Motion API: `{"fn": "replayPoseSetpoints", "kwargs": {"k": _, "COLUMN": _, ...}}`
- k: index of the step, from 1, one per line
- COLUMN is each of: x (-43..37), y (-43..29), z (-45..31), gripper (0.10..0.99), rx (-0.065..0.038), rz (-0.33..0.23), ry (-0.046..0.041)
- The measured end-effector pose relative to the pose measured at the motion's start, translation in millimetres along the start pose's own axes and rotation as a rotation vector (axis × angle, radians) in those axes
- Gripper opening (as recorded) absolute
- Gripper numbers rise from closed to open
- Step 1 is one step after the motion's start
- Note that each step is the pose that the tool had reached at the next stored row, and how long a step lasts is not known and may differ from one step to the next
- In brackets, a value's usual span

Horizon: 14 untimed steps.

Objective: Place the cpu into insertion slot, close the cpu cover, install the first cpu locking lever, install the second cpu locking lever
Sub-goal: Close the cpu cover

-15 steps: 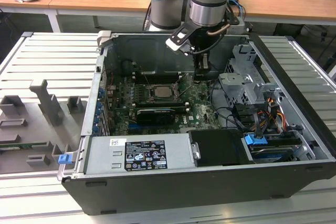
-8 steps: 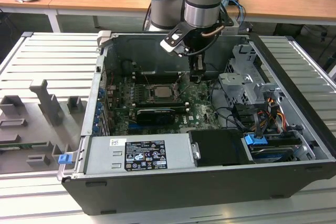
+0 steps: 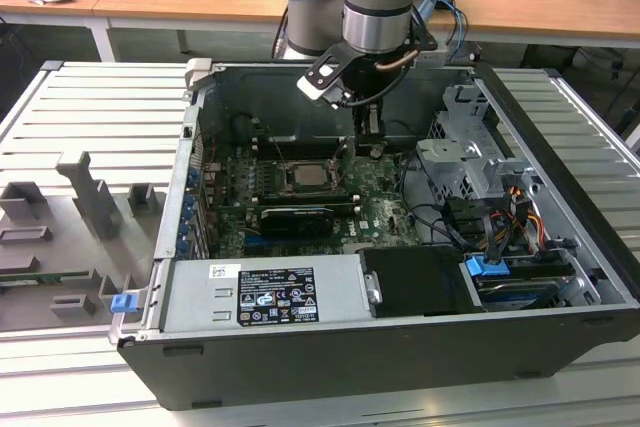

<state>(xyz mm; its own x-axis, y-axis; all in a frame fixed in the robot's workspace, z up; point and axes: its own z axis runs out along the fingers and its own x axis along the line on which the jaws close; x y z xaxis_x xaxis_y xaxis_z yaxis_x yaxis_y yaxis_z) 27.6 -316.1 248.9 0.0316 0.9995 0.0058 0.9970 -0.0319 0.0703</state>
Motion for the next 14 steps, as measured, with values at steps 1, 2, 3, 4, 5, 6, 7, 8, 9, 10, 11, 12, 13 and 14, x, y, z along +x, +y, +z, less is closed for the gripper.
{"fn": "replayPoseSetpoints", "kwargs": {"k": 1, "x": 0.0, "y": -0.6, "z": 0.0, "gripper": 0.106, "rx": 0.000, "rz": 0.000, "ry": 0.0000}}
{"fn": "replayPoseSetpoints", "kwargs": {"k": 2, "x": 0.0, "y": -1.5, "z": 0.0, "gripper": 0.106, "rx": 0.000, "rz": 0.000, "ry": 0.0000}}
{"fn": "replayPoseSetpoints", "kwargs": {"k": 3, "x": -0.1, "y": -2.4, "z": 0.0, "gripper": 0.106, "rx": 0.000, "rz": 0.000, "ry": -0.0001}}
{"fn": "replayPoseSetpoints", "kwargs": {"k": 4, "x": -0.1, "y": -2.9, "z": 0.0, "gripper": 0.106, "rx": 0.000, "rz": 0.000, "ry": 0.0000}}
{"fn": "replayPoseSetpoints", "kwargs": {"k": 5, "x": -0.1, "y": -3.3, "z": 0.0, "gripper": 0.106, "rx": 0.000, "rz": 0.000, "ry": 0.0000}}
{"fn": "replayPoseSetpoints", "kwargs": {"k": 6, "x": -0.1, "y": -3.9, "z": 0.0, "gripper": 0.106, "rx": 0.000, "rz": 0.000, "ry": 0.0000}}
{"fn": "replayPoseSetpoints", "kwargs": {"k": 7, "x": -0.1, "y": -4.5, "z": 0.0, "gripper": 0.106, "rx": 0.000, "rz": 0.000, "ry": 0.0000}}
{"fn": "replayPoseSetpoints", "kwargs": {"k": 8, "x": -0.2, "y": -5.6, "z": 0.1, "gripper": 0.106, "rx": 0.000, "rz": 0.000, "ry": 0.0000}}
{"fn": "replayPoseSetpoints", "kwargs": {"k": 9, "x": -0.2, "y": -6.1, "z": 0.1, "gripper": 0.106, "rx": 0.000, "rz": 0.000, "ry": 0.0000}}
{"fn": "replayPoseSetpoints", "kwargs": {"k": 10, "x": -0.2, "y": -6.7, "z": 0.1, "gripper": 0.106, "rx": 0.000, "rz": 0.000, "ry": 0.0000}}
{"fn": "replayPoseSetpoints", "kwargs": {"k": 11, "x": -0.2, "y": -7.9, "z": 0.1, "gripper": 0.106, "rx": 0.000, "rz": 0.000, "ry": 0.0000}}
{"fn": "replayPoseSetpoints", "kwargs": {"k": 12, "x": -0.3, "y": -8.6, "z": 0.1, "gripper": 0.106, "rx": 0.000, "rz": 0.000, "ry": 0.0000}}
{"fn": "replayPoseSetpoints", "kwargs": {"k": 13, "x": -0.3, "y": -9.2, "z": 0.2, "gripper": 0.106, "rx": 0.000, "rz": 0.000, "ry": 0.0000}}
{"fn": "replayPoseSetpoints", "kwargs": {"k": 14, "x": -0.3, "y": -10.3, "z": 0.2, "gripper": 0.106, "rx": 0.000, "rz": 0.000, "ry": -0.0001}}
